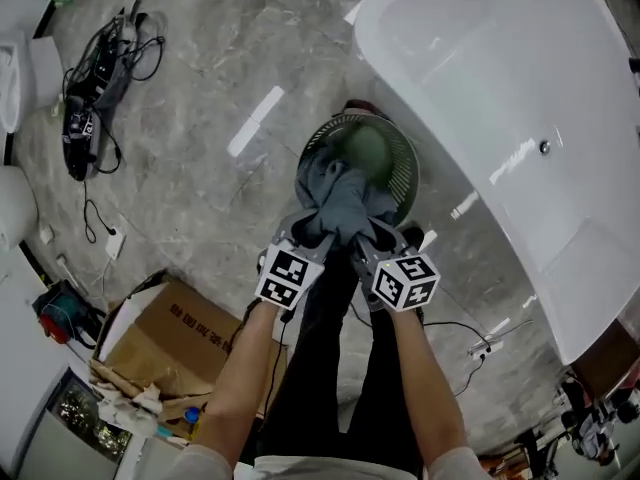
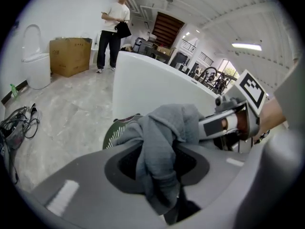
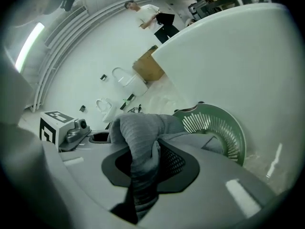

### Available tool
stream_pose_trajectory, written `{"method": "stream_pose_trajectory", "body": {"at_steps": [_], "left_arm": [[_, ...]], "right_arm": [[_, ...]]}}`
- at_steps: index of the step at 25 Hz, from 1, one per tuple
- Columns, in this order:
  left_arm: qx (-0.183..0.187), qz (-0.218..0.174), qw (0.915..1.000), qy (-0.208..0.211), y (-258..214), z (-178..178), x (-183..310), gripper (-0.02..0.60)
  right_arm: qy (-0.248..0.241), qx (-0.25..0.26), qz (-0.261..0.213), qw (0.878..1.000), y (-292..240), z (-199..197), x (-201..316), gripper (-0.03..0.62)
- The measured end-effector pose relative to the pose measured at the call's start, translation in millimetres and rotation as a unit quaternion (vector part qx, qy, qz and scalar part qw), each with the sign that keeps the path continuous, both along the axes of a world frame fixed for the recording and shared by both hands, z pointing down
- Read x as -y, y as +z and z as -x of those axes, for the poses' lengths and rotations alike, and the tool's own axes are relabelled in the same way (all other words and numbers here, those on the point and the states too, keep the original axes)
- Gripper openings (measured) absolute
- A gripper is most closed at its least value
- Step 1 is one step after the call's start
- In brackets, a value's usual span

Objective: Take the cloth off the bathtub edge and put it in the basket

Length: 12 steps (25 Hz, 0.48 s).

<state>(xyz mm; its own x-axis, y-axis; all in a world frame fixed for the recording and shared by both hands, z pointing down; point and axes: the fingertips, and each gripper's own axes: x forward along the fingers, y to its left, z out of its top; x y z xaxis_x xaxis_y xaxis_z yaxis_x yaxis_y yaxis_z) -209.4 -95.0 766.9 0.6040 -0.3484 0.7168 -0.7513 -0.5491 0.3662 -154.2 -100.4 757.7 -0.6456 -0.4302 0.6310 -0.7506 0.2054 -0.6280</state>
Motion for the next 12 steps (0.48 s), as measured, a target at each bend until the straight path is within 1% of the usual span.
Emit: {"method": "stream_pose_trajectory", "body": {"at_steps": [2,6,12], "left_arm": [[0.001,0.004,0.9999,0.01,10.9,-6.2,10.7,0.186],[-0.002,0.009,0.9996,0.026,34.4,-22.7,28.2,0.187],[0.003,0.01,0.9997,0.02,79.6,-22.1,41.3,0.189]], "right_arm": [[0.003,-0.008,0.002,1.0,11.4,-7.5,11.0,0.069],[-0.006,-0.045,-0.006,0.999,34.9,-26.5,30.5,0.069],[-0.033,-0.075,-0.024,0.996,75.8,-30.3,51.3,0.071]]}}
